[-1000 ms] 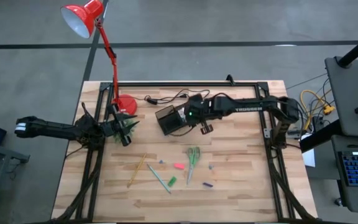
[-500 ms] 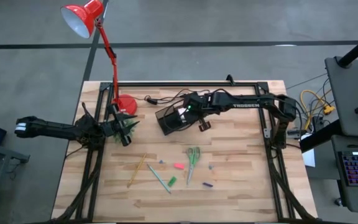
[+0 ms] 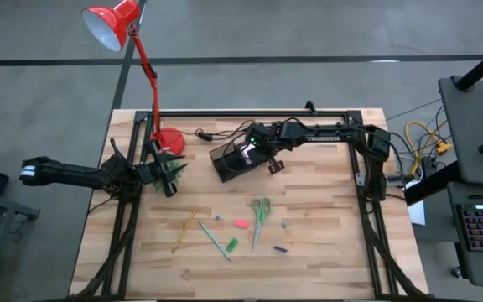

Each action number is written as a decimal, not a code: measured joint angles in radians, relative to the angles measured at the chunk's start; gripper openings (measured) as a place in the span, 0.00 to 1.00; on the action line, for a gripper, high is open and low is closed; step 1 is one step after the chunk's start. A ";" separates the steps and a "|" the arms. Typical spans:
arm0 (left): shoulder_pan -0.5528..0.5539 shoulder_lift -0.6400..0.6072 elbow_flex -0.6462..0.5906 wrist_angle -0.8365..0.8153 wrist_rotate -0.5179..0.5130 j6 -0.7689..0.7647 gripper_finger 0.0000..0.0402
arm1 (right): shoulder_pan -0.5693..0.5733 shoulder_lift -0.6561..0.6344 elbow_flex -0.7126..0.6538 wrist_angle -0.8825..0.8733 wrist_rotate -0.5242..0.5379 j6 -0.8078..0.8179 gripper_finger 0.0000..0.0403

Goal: Pick and place office supplies into organizer
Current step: Put the pink sticky note into the black desk organizer, then put the right blue binder clip into the black desk organizer

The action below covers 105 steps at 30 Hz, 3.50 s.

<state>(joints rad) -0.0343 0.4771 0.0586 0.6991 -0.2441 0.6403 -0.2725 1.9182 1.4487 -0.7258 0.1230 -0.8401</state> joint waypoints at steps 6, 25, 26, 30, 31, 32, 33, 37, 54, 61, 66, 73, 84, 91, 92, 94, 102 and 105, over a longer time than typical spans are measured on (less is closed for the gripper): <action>0.000 0.000 0.000 0.000 0.000 0.000 0.24 | -0.011 0.035 0.000 0.014 -0.003 -0.013 0.02; 0.000 0.000 0.000 0.000 0.000 0.000 0.24 | -0.016 0.047 0.000 0.047 0.009 0.029 0.02; 0.000 0.000 0.000 0.000 0.000 0.000 0.24 | -0.016 0.047 0.000 0.053 0.009 0.029 0.02; 0.000 0.000 0.000 0.000 0.000 0.000 0.24 | -0.016 0.047 0.000 0.054 0.009 0.029 0.04; 0.000 0.000 0.000 0.000 0.000 0.000 0.24 | -0.016 0.047 0.000 0.054 0.008 0.029 0.05; 0.000 0.000 0.000 0.000 0.000 0.000 0.24 | -0.016 0.047 0.000 0.054 0.009 0.029 0.07; 0.000 0.000 0.000 0.000 0.000 0.000 0.24 | -0.016 0.047 0.000 0.054 0.009 0.029 0.09; 0.000 0.000 0.000 0.000 0.000 0.000 0.24 | -0.016 0.047 0.000 0.055 0.009 0.030 0.18; 0.000 0.000 0.000 0.000 0.000 0.000 0.24 | 0.024 0.019 0.001 0.053 0.146 0.293 0.41; 0.000 0.000 0.000 0.000 0.000 0.000 0.24 | 0.102 -0.035 0.001 0.045 0.141 0.457 0.38; 0.000 0.000 0.000 0.000 0.000 0.000 0.24 | 0.178 -0.058 0.002 0.011 0.139 0.555 0.37; 0.000 0.000 0.000 0.000 0.000 0.000 0.24 | 0.301 -0.059 0.001 -0.123 0.123 0.687 0.36; 0.000 0.000 0.000 0.000 0.000 0.000 0.24 | 0.453 -0.059 0.001 -0.230 -0.257 0.768 0.31; 0.000 0.000 0.000 0.000 0.000 0.000 0.24 | 0.540 -0.059 -0.012 -0.199 -0.152 0.907 0.29; 0.000 0.000 0.000 0.000 0.000 0.000 0.24 | 0.550 -0.059 -0.017 -0.199 -0.147 0.914 0.30; 0.000 0.000 0.000 0.000 0.000 0.000 0.24 | 0.570 -0.059 -0.034 -0.197 -0.146 0.908 0.31; 0.000 0.000 0.000 0.000 0.000 0.000 0.24 | 0.613 -0.057 -0.159 -0.126 -0.122 0.902 0.42; 0.000 0.000 0.000 0.000 0.000 0.000 0.24 | 0.613 -0.057 -0.173 -0.122 -0.095 0.927 0.46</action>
<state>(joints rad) -0.0341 0.4774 0.0586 0.6991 -0.2443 0.6407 0.3402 1.8614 1.2759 -0.8475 0.0285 0.0865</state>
